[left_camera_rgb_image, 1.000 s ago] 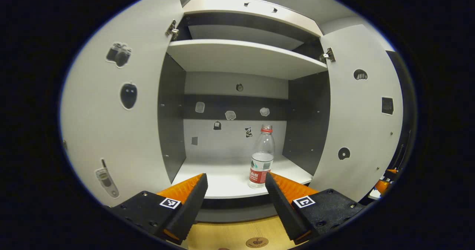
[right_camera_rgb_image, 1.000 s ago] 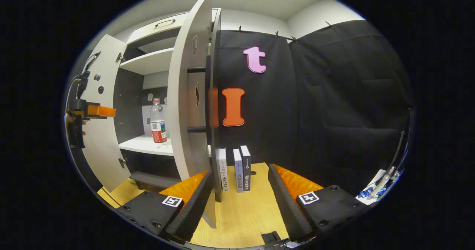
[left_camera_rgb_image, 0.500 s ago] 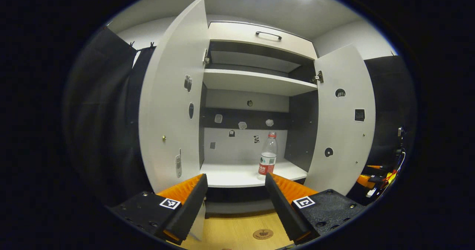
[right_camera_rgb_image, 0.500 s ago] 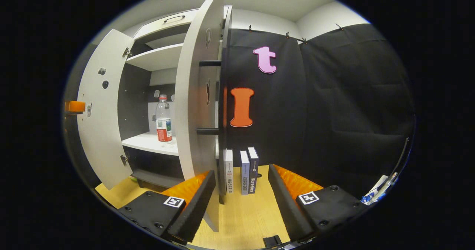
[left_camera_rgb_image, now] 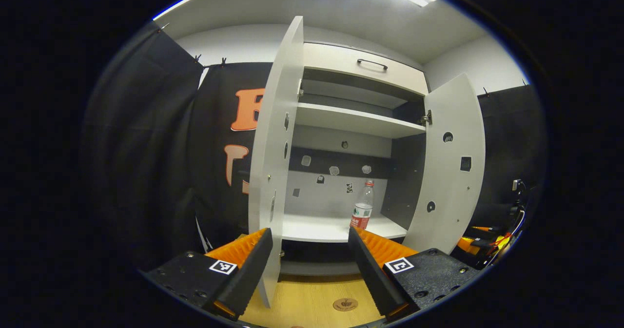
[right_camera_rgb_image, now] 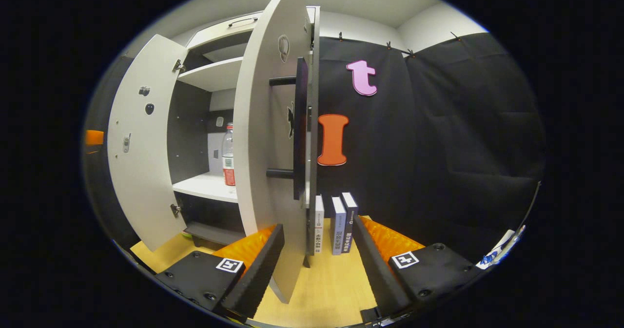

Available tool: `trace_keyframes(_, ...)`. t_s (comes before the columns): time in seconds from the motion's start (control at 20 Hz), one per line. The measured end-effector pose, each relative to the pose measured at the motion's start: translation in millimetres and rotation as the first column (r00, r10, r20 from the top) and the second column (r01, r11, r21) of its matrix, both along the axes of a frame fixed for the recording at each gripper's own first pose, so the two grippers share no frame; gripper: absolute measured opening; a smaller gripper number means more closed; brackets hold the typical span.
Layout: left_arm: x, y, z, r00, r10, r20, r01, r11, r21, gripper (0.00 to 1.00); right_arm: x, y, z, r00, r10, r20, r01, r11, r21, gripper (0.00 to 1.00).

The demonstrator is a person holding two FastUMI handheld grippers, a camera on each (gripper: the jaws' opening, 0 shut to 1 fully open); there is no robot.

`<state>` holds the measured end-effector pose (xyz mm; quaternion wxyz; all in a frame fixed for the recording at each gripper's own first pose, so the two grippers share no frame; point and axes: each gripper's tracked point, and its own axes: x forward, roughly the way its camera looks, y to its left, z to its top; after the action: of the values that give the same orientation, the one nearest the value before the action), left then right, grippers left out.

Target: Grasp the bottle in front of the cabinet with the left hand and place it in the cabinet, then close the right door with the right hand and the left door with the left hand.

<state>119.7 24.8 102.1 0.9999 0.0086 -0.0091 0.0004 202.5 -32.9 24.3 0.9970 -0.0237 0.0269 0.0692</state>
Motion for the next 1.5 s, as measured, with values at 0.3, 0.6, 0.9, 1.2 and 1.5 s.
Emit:
trace_keyframes(0.3,-28.9,25.2,1.2,0.997,0.075,0.005,-0.075,0.997,0.000,0.95,7.9,47.5,-1.1,0.997,0.075,0.003,-0.075,0.997,-0.005,0.94)
trace_keyframes(0.6,-45.2,38.0,8.2,0.992,0.128,0.023,-0.127,0.992,-0.009,0.95,28.1,89.0,0.6,0.990,0.143,0.007,-0.143,0.990,0.003,0.94)
trace_keyframes(0.9,-46.5,48.1,2.2,0.986,0.164,0.017,-0.163,0.987,-0.008,0.95,42.6,130.2,13.1,0.973,0.231,0.022,-0.230,0.973,-0.036,0.95)
trace_keyframes(1.2,-39.5,59.1,-3.4,0.980,0.197,0.020,-0.197,0.980,-0.026,0.95,36.6,119.4,33.8,0.971,0.230,0.069,-0.225,0.972,-0.064,0.95)
trace_keyframes(1.5,-10.1,89.1,-25.3,0.978,0.209,-0.001,-0.209,0.978,0.000,0.95,27.5,104.4,53.2,0.974,0.219,0.064,-0.217,0.976,-0.030,0.95)
